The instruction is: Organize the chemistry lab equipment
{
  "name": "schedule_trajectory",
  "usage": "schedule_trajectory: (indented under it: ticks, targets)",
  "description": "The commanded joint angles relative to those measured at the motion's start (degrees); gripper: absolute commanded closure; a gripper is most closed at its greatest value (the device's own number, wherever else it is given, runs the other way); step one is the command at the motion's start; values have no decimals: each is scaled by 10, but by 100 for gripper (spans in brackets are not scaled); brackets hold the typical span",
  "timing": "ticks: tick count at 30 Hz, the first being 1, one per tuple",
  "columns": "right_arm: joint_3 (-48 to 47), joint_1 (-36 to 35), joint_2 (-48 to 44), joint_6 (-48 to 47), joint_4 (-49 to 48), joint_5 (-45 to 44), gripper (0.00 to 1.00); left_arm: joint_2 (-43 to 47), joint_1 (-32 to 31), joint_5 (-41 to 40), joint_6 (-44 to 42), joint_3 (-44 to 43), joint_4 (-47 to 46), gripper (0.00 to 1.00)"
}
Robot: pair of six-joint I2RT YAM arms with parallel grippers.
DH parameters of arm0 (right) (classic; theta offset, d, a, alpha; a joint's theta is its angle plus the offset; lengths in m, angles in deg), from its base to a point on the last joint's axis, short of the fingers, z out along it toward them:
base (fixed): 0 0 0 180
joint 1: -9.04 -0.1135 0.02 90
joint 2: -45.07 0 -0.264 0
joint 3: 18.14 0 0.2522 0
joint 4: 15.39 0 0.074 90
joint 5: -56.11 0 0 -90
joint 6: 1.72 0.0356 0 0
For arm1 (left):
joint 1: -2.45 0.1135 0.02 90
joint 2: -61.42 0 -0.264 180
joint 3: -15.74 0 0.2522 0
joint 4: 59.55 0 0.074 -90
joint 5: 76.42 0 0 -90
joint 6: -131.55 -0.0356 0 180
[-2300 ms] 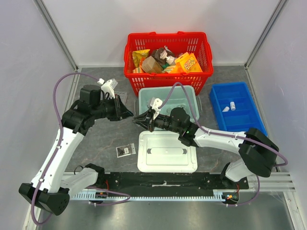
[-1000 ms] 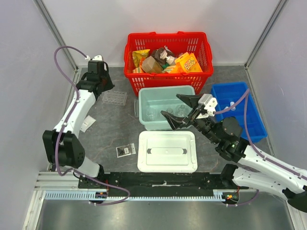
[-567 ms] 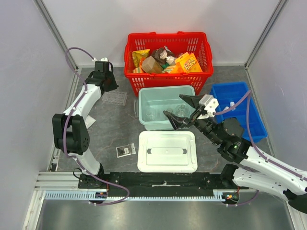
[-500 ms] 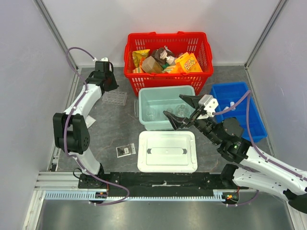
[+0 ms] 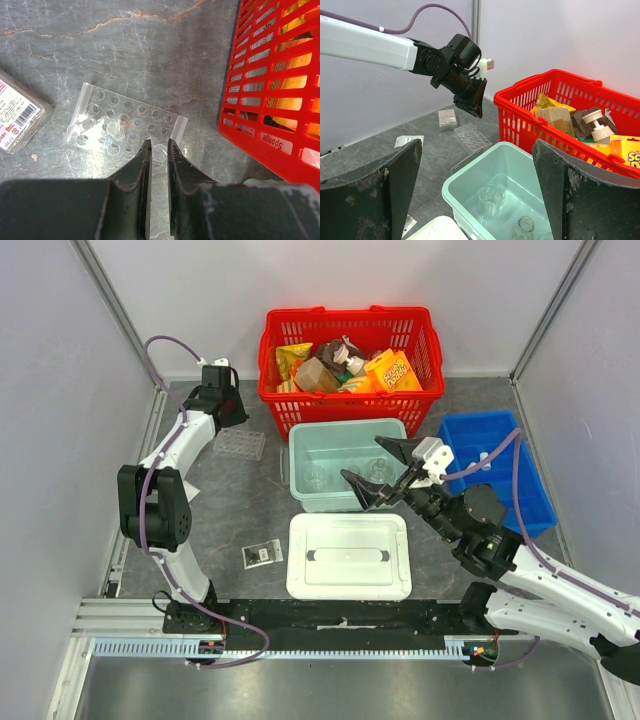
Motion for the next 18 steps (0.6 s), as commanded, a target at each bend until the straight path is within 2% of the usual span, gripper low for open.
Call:
schedule_trajectory:
  ticks: [1, 18]
  targets:
    - [-26, 0, 4, -9, -17, -5, 2, -7, 3, -12, -19, -11, -29, 95]
    - [-29, -2, 11, -22, -18, -4, 2, -12, 4, -20, -10, 11, -26, 95]
